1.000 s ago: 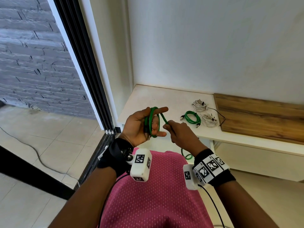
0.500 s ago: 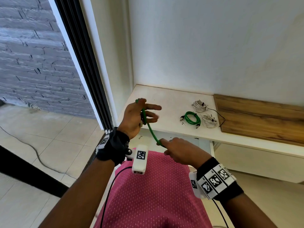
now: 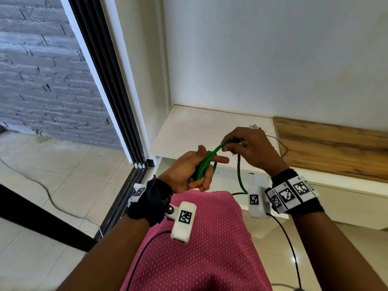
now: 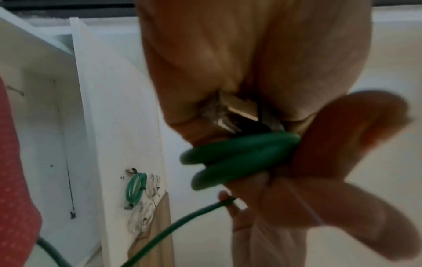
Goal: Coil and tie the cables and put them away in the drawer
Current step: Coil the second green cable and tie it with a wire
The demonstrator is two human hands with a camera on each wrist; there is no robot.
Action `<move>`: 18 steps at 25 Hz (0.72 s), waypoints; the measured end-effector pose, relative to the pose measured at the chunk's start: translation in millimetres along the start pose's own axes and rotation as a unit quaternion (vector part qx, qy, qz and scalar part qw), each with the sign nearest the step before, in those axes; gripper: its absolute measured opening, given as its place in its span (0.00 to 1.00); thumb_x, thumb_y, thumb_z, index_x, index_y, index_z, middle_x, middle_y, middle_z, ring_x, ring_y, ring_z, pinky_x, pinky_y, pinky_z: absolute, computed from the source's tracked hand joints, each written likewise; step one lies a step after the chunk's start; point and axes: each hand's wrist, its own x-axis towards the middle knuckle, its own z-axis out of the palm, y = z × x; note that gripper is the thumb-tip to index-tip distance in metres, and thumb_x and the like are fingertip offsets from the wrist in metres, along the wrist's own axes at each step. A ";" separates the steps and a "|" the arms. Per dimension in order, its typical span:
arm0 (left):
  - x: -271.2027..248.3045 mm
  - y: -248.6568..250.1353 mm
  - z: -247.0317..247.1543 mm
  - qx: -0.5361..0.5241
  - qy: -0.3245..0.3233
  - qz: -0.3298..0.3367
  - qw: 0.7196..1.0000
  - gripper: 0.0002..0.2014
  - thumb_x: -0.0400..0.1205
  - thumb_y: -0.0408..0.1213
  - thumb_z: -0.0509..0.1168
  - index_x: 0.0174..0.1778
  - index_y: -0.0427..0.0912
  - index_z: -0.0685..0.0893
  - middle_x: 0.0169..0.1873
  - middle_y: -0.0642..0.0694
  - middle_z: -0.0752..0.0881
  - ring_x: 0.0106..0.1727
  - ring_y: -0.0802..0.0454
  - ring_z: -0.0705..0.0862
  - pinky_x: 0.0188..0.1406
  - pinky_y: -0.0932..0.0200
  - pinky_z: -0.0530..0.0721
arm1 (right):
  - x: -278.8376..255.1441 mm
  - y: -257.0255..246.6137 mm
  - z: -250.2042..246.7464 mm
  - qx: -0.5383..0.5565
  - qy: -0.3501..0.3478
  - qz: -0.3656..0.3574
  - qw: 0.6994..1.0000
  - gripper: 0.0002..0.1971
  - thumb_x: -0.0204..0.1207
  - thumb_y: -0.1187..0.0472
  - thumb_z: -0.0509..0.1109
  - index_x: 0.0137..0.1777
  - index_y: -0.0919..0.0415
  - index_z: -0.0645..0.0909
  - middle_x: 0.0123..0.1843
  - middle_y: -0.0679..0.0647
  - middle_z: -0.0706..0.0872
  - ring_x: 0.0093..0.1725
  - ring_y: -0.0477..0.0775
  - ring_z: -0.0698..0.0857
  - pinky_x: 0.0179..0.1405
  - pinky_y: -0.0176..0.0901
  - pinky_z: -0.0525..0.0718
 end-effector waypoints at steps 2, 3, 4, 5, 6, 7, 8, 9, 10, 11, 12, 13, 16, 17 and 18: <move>2.8 3.7 0.7 -0.031 -0.023 0.022 0.999 0.31 0.85 0.53 0.45 0.62 0.30 0.82 0.19 0.38 0.81 0.11 0.53 0.71 0.16 0.65 0.74 | -4.8 6.4 12.6 0.080 0.003 0.048 0.996 0.03 0.77 0.60 0.71 0.46 0.58 0.86 0.34 0.50 0.85 0.28 0.48 0.83 0.31 0.48 0.83; 4.8 4.3 0.8 -0.050 -0.023 0.031 0.998 0.28 0.86 0.51 0.46 0.58 0.31 0.83 0.19 0.38 0.81 0.12 0.53 0.72 0.18 0.63 0.76 | -8.3 7.6 20.2 0.111 -0.005 0.060 0.992 0.07 0.79 0.58 0.68 0.48 0.58 0.86 0.32 0.50 0.83 0.27 0.48 0.80 0.29 0.47 0.81; 6.8 4.6 1.0 -0.062 -0.013 0.035 0.997 0.26 0.87 0.48 0.46 0.53 0.32 0.84 0.19 0.39 0.80 0.12 0.52 0.73 0.21 0.61 0.80 | -11.9 8.8 26.6 0.144 -0.021 0.075 0.987 0.10 0.81 0.55 0.65 0.53 0.60 0.85 0.31 0.49 0.81 0.28 0.47 0.77 0.28 0.45 0.78; 8.6 4.1 0.3 -0.067 0.001 0.036 0.997 0.24 0.88 0.45 0.47 0.48 0.33 0.83 0.18 0.40 0.80 0.13 0.52 0.73 0.24 0.58 0.82 | -14.5 8.5 31.1 0.180 -0.042 0.089 0.979 0.13 0.83 0.54 0.63 0.58 0.60 0.84 0.32 0.48 0.79 0.31 0.45 0.75 0.28 0.41 0.76; 9.5 2.7 -1.1 -0.068 0.009 0.032 0.997 0.22 0.88 0.43 0.47 0.45 0.34 0.82 0.18 0.41 0.80 0.14 0.52 0.74 0.27 0.56 0.84 | -16.6 7.7 34.3 0.212 -0.063 0.098 0.970 0.16 0.84 0.54 0.61 0.63 0.61 0.82 0.33 0.48 0.79 0.33 0.44 0.74 0.28 0.38 0.74; 9.2 0.9 -2.6 -0.071 0.011 0.027 0.997 0.21 0.88 0.42 0.48 0.42 0.34 0.81 0.18 0.42 0.79 0.14 0.52 0.74 0.30 0.54 0.85 | -17.2 6.3 36.0 0.237 -0.085 0.097 0.963 0.17 0.83 0.55 0.60 0.67 0.61 0.80 0.35 0.49 0.79 0.34 0.43 0.74 0.28 0.36 0.72; 8.3 -0.9 -4.1 -0.078 0.007 0.020 0.997 0.20 0.88 0.41 0.49 0.42 0.34 0.80 0.17 0.43 0.78 0.15 0.52 0.74 0.32 0.53 0.86 | -17.5 5.8 36.5 0.247 -0.103 0.091 0.959 0.19 0.83 0.56 0.60 0.71 0.61 0.77 0.37 0.51 0.79 0.35 0.43 0.74 0.28 0.34 0.72; 7.0 -2.8 -5.4 -0.090 -0.002 0.012 0.996 0.19 0.88 0.40 0.50 0.42 0.33 0.80 0.17 0.44 0.78 0.15 0.51 0.74 0.34 0.52 0.86 | -17.2 5.1 36.1 0.248 -0.119 0.084 0.958 0.19 0.83 0.57 0.59 0.73 0.60 0.76 0.38 0.51 0.80 0.35 0.42 0.74 0.28 0.33 0.71; 5.5 -4.6 -7.4 -0.102 -0.013 0.000 0.995 0.18 0.86 0.39 0.51 0.43 0.32 0.81 0.18 0.43 0.79 0.17 0.49 0.76 0.37 0.51 0.86 | -16.8 5.0 36.3 0.244 -0.129 0.081 0.958 0.19 0.84 0.58 0.59 0.73 0.59 0.76 0.38 0.48 0.81 0.34 0.40 0.74 0.27 0.32 0.71; 4.4 -5.5 -9.1 -0.109 -0.026 -0.015 0.994 0.17 0.85 0.38 0.52 0.44 0.31 0.83 0.20 0.41 0.81 0.20 0.47 0.80 0.40 0.49 0.87 | -15.8 4.6 36.4 0.237 -0.136 0.082 0.959 0.18 0.84 0.58 0.59 0.71 0.59 0.77 0.39 0.45 0.82 0.33 0.39 0.74 0.27 0.31 0.71; 3.6 -6.4 -10.9 -0.114 -0.041 -0.033 0.992 0.18 0.83 0.37 0.52 0.47 0.30 0.85 0.24 0.38 0.85 0.26 0.42 0.85 0.44 0.47 0.87 | -14.6 5.4 36.8 0.222 -0.138 0.084 0.962 0.16 0.84 0.60 0.59 0.69 0.61 0.79 0.40 0.43 0.83 0.32 0.37 0.75 0.27 0.30 0.71; 3.3 -7.7 -13.0 -0.119 -0.059 -0.051 0.990 0.18 0.83 0.35 0.52 0.50 0.28 0.85 0.30 0.35 0.87 0.33 0.38 0.88 0.48 0.46 0.86 | -13.6 5.1 37.6 0.205 -0.136 0.083 0.966 0.14 0.85 0.62 0.59 0.65 0.63 0.81 0.41 0.43 0.84 0.32 0.37 0.76 0.27 0.28 0.71; 3.8 -10.2 -17.8 -0.115 -0.075 -0.078 0.987 0.20 0.81 0.37 0.53 0.56 0.26 0.84 0.32 0.37 0.87 0.35 0.41 0.87 0.48 0.47 0.85 | -12.3 8.3 38.5 0.153 -0.116 0.100 0.976 0.10 0.84 0.67 0.61 0.56 0.69 0.83 0.35 0.41 0.84 0.31 0.35 0.78 0.28 0.25 0.72; 4.1 -10.9 -18.1 -0.105 -0.060 -0.082 0.989 0.20 0.83 0.39 0.53 0.56 0.27 0.83 0.27 0.42 0.83 0.28 0.48 0.82 0.42 0.51 0.84 | -12.9 11.1 37.4 0.139 -0.105 0.114 0.978 0.09 0.84 0.66 0.62 0.54 0.68 0.84 0.32 0.39 0.84 0.30 0.35 0.78 0.28 0.26 0.72; 5.1 -11.8 -18.9 -0.103 -0.045 -0.086 0.990 0.21 0.84 0.44 0.53 0.55 0.29 0.82 0.22 0.47 0.76 0.22 0.54 0.74 0.35 0.55 0.80 | -13.7 15.1 36.6 0.129 -0.091 0.127 0.979 0.09 0.83 0.64 0.63 0.53 0.66 0.84 0.31 0.38 0.84 0.30 0.37 0.77 0.27 0.28 0.72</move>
